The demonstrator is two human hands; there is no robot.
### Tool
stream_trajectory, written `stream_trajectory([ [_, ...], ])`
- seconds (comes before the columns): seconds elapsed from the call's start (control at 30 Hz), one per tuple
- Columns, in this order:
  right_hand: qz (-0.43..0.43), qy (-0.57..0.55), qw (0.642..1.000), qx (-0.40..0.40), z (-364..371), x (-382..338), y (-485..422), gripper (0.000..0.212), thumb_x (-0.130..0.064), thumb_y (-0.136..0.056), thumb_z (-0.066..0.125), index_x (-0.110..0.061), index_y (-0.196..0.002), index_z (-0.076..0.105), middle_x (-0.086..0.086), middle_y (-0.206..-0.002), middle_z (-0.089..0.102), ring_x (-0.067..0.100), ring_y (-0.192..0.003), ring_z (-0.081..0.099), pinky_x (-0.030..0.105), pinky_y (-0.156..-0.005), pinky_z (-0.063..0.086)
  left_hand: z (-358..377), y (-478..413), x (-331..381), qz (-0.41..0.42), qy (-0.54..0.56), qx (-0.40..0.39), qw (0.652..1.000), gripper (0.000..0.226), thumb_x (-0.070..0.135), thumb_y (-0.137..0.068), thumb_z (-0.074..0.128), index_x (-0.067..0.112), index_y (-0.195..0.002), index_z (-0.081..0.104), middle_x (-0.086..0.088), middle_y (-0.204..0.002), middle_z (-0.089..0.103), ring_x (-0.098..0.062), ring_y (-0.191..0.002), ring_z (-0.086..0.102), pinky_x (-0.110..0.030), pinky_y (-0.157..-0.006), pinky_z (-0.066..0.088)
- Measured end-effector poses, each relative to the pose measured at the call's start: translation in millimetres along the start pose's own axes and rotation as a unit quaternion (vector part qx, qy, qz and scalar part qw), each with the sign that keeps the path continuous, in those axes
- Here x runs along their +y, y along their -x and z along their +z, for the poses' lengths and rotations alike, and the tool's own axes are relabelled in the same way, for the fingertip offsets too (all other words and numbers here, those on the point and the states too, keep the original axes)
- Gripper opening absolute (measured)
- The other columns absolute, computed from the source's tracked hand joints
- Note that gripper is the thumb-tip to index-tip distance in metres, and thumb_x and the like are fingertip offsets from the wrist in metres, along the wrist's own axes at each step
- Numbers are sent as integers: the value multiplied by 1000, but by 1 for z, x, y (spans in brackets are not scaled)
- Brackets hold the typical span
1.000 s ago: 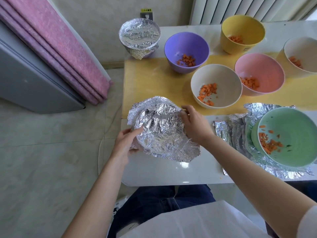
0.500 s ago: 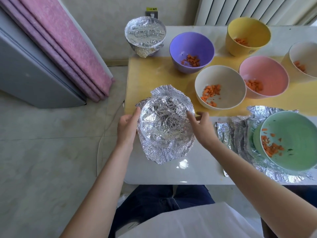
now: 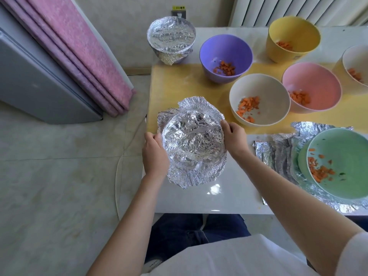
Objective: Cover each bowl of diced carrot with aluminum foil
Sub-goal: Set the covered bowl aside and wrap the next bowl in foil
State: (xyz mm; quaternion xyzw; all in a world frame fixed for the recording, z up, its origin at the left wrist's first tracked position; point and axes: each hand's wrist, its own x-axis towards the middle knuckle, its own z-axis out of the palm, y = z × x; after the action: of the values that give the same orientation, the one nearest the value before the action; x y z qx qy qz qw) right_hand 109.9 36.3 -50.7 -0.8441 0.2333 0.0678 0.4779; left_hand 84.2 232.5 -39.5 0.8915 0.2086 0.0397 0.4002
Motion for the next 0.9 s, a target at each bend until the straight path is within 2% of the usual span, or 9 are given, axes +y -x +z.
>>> stream_trajectory([
  [0.1, 17, -42, 999, -25, -1, -3, 1, 45, -33, -98, 44, -18, -59, 28, -2, -54, 28, 12, -49, 25, 26, -48, 22, 2, -5, -4, -15, 79, -44, 996, 19, 15, -101, 33, 4, -88, 42, 1, -67, 41, -17, -60, 36, -32, -55, 22],
  [0.2, 44, -96, 993, -47, -1, 0, -2, 45, -34, -98, 45, -19, -60, 27, -1, -57, 24, 12, -53, 23, 28, -52, 20, 5, -11, -12, -61, 116, -87, 988, 21, 18, -102, 32, 7, -90, 46, 2, -67, 40, -15, -64, 36, -13, -55, 31],
  [0.3, 66, -127, 988, -52, 1, 2, -3, 38, -39, -96, 46, -14, -68, 41, 6, -65, 34, 16, -61, 32, 29, -61, 26, 4, -15, -15, -109, 167, -132, 971, 24, 23, -102, 32, 10, -91, 50, 2, -65, 40, -17, -68, 40, -28, -65, 34],
  [0.37, 61, -100, 993, -33, 2, 2, -2, 37, -36, -98, 42, -14, -69, 41, 6, -63, 38, 15, -59, 35, 28, -58, 28, 3, -15, -14, -110, 154, -121, 974, 19, 21, -101, 36, 10, -93, 49, 1, -68, 44, -17, -69, 43, -28, -63, 30],
  [0.47, -12, -12, 996, 83, 1, 2, 6, 19, -22, -100, 36, -9, -95, 49, 9, -89, 54, 20, -79, 49, 34, -73, 39, -3, -12, -10, -39, 71, 36, 996, 8, 7, -96, 42, 4, -96, 49, -12, -90, 53, -26, -85, 48, -22, -68, 28],
  [0.57, -235, 90, 958, 140, 2, -4, 16, 25, -5, -94, 41, 4, -115, 53, 20, -115, 56, 31, -109, 50, 28, -95, 33, -4, -6, 6, 147, 3, 120, 982, 12, 0, -90, 44, 0, -97, 53, -19, -100, 52, -26, -93, 44, -27, -79, 32],
  [0.7, -464, 224, 857, 4, 19, -14, 15, 42, -13, -94, 36, 1, -132, 47, 17, -138, 48, 29, -132, 39, 33, -113, 19, 17, -2, 14, 356, -142, -15, 924, 36, 6, -94, 44, 1, -130, 46, -16, -139, 43, -26, -131, 35, -37, -109, 27],
  [0.8, -440, 334, 832, -60, 23, -10, 5, 54, -28, -96, 25, -3, -143, 33, 12, -150, 33, 24, -142, 18, 32, -116, 3, 27, -7, 3, 346, -298, -79, 886, 53, 27, -99, 33, 4, -146, 23, -12, -155, 16, -27, -144, 9, -44, -117, 10],
  [0.9, -389, 338, 854, -70, 18, -1, -4, 62, -40, -94, 16, -7, -147, 22, 7, -155, 19, 16, -142, 2, 29, -117, -3, 26, -13, 1, 292, -344, -106, 886, 60, 36, -99, 20, 5, -148, 2, -11, -157, -1, -24, -145, -4, -40, -117, -2],
])
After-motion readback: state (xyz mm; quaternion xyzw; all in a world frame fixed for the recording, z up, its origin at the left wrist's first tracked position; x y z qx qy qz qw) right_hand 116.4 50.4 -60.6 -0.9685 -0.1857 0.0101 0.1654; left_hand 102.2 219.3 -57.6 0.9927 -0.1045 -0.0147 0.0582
